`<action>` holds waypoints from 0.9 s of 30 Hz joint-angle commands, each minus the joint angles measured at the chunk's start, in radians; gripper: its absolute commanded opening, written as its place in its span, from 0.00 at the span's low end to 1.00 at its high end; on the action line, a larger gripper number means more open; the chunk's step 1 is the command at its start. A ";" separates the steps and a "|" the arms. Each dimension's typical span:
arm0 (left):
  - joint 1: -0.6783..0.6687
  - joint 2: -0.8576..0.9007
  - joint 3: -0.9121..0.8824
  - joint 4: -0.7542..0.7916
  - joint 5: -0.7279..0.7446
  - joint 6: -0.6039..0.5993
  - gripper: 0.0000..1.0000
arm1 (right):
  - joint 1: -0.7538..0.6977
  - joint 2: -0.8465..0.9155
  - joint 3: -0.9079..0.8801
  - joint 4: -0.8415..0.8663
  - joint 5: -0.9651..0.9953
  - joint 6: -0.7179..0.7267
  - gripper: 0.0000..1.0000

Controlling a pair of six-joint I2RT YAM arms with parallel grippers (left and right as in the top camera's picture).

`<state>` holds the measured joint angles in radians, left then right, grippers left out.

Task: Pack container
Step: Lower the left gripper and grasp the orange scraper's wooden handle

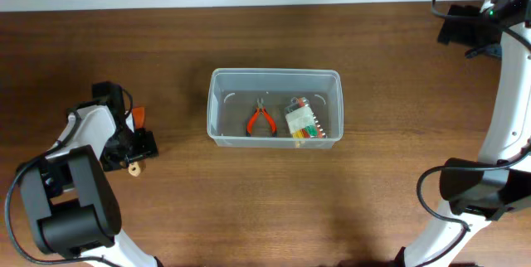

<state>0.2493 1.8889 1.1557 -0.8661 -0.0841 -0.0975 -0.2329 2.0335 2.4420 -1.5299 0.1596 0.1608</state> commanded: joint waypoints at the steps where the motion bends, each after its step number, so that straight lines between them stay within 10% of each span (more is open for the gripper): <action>1: 0.003 -0.019 -0.013 0.022 0.017 0.017 0.81 | 0.003 -0.016 0.004 0.001 0.002 0.001 0.99; 27: 0.003 -0.019 -0.013 0.118 0.018 0.049 0.67 | 0.003 -0.016 0.004 0.000 0.002 0.001 0.99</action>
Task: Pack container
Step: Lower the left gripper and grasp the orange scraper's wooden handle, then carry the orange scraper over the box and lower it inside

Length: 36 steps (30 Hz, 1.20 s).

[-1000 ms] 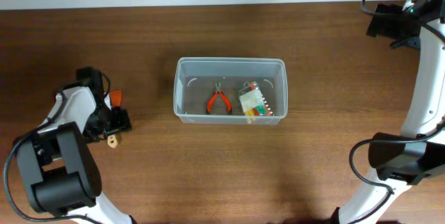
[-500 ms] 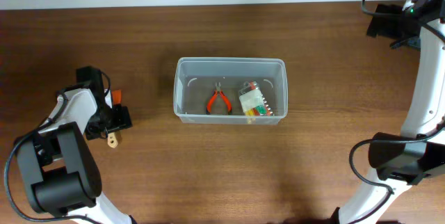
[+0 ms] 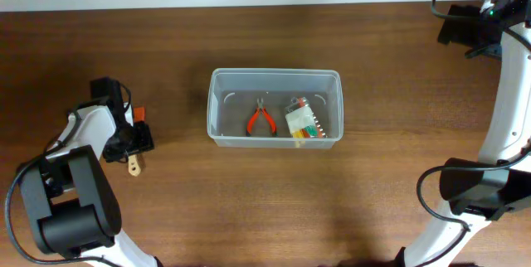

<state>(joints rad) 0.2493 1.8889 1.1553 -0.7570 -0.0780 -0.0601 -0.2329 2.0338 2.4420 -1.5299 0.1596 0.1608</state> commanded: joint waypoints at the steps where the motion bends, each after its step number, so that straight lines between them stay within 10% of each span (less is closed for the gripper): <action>1: 0.003 -0.019 -0.012 0.013 0.011 0.012 0.67 | 0.003 -0.017 0.004 0.000 0.002 0.001 0.99; 6: 0.007 -0.019 -0.012 0.023 0.012 0.012 0.66 | 0.003 -0.017 0.004 0.000 0.002 0.001 0.99; 19: 0.009 -0.019 -0.012 0.032 0.012 0.007 0.13 | 0.003 -0.017 0.004 0.000 0.002 0.001 0.99; 36: 0.009 -0.046 0.084 0.004 0.094 0.004 0.02 | 0.003 -0.017 0.004 0.000 0.002 0.001 0.99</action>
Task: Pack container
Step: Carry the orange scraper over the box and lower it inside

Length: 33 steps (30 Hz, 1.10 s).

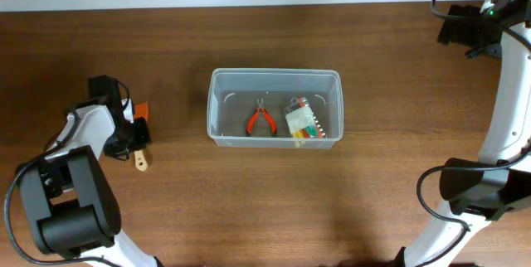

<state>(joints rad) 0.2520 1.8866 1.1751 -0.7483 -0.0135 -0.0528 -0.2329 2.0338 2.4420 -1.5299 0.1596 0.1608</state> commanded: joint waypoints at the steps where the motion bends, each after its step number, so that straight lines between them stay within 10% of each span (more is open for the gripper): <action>1: 0.006 -0.055 0.086 -0.012 0.029 -0.003 0.02 | 0.003 -0.017 0.004 0.000 0.002 0.001 0.99; 17: -0.102 -0.228 0.353 -0.081 0.267 0.007 0.02 | 0.003 -0.017 0.004 0.000 0.002 0.001 0.99; 33: -0.560 -0.234 0.360 -0.074 0.307 0.381 0.02 | 0.003 -0.017 0.004 0.000 0.002 0.001 0.99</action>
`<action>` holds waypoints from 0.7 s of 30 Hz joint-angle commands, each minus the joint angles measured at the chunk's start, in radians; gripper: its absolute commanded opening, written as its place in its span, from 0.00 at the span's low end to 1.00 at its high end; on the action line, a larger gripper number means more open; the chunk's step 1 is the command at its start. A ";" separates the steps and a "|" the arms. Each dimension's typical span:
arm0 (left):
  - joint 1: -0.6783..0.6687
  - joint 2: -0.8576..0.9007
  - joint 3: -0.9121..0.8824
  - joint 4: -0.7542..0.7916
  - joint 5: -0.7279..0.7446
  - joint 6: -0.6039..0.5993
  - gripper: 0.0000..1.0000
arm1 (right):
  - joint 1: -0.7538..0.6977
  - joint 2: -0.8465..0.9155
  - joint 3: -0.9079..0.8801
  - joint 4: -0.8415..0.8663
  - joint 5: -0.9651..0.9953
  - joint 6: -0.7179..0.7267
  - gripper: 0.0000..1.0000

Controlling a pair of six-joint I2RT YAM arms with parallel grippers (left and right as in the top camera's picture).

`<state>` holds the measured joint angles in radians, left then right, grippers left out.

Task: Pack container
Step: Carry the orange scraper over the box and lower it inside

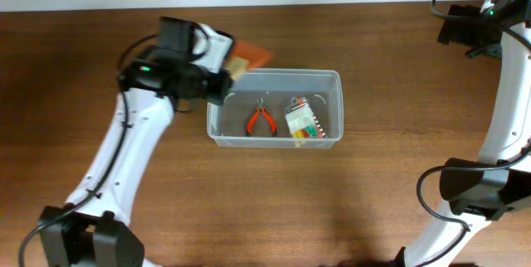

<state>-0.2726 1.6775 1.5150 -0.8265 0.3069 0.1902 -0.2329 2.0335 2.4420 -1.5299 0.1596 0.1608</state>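
Note:
A clear plastic container stands mid-table. Inside lie red-handled pliers and a clear packet of small coloured parts. My left gripper hangs over the container's far left corner, shut on a small tool with an orange end and a tan handle. The orange end pokes out past the far rim. My right gripper is at the far right corner of the table, well away from the container; its fingers are too small to read.
The left arm stretches from the near left edge across the table to the container. The right arm's base stands at the near right, its white link running up the right edge.
My left gripper was low at the table's left with the orange-and-tan tool in it. Now it is at the container's far left corner, still holding the tool. The right arm has not moved.
My left gripper sat at the table's left edge around the orange-and-tan tool, shifting slightly with the tan handle sticking out near the wood. It now holds the tool lifted at the container. Pliers and packet lay in the container throughout.

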 commanded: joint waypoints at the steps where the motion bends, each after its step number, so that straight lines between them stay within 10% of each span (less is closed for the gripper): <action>1: -0.051 -0.024 0.020 0.005 -0.029 0.158 0.02 | 0.003 -0.016 0.004 0.000 0.002 0.001 0.99; 21: -0.107 0.252 0.019 -0.004 -0.052 0.209 0.01 | 0.003 -0.016 0.004 0.000 0.002 0.001 0.99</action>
<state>-0.3759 1.8912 1.5185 -0.8299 0.2516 0.3794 -0.2329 2.0338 2.4420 -1.5299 0.1596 0.1604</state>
